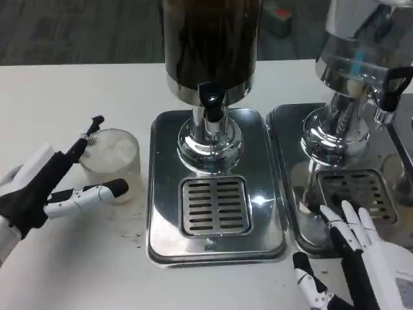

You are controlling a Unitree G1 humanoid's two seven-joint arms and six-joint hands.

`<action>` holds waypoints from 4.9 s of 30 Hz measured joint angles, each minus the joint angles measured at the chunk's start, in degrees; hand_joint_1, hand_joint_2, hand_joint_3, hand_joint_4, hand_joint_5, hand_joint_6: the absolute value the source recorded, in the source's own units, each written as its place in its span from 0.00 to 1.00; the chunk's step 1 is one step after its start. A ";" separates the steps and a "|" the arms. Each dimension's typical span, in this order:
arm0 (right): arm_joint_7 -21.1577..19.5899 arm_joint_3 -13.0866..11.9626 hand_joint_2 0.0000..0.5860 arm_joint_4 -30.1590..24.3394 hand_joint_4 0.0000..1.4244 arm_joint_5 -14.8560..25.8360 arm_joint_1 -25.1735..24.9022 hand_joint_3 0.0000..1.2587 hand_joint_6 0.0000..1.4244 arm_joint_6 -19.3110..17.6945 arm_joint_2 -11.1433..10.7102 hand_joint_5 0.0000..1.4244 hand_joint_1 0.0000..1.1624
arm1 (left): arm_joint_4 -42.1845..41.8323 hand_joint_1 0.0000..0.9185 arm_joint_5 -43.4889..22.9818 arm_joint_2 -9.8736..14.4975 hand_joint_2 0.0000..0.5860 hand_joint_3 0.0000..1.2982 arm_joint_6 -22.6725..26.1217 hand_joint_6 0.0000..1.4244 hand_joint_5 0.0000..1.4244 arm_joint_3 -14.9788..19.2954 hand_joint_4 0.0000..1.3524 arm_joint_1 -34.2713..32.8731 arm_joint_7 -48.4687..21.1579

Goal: Grasp the cup under the faucet to collect the drink, then remove the cup.

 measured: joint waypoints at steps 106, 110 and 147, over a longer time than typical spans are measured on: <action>2.39 -0.87 0.71 -1.60 0.04 1.60 2.09 0.20 0.17 -0.03 -0.08 0.03 0.29 | 12.51 0.10 -8.22 -1.98 0.00 0.00 -0.98 0.12 0.08 -0.20 0.00 -6.91 -8.24; 2.53 -1.00 0.71 -1.66 0.04 2.08 2.12 0.20 0.17 -0.03 -0.21 0.03 0.29 | 12.86 0.10 -8.31 -1.98 0.00 0.00 -0.69 0.12 0.08 -0.19 0.00 -6.91 -8.29; 3.09 -1.20 0.71 -1.97 0.05 2.63 2.75 0.22 0.19 -0.03 -0.26 0.04 0.29 | 13.04 0.20 -4.07 -1.97 0.00 0.00 1.58 0.15 0.10 -3.20 0.02 -7.38 -4.73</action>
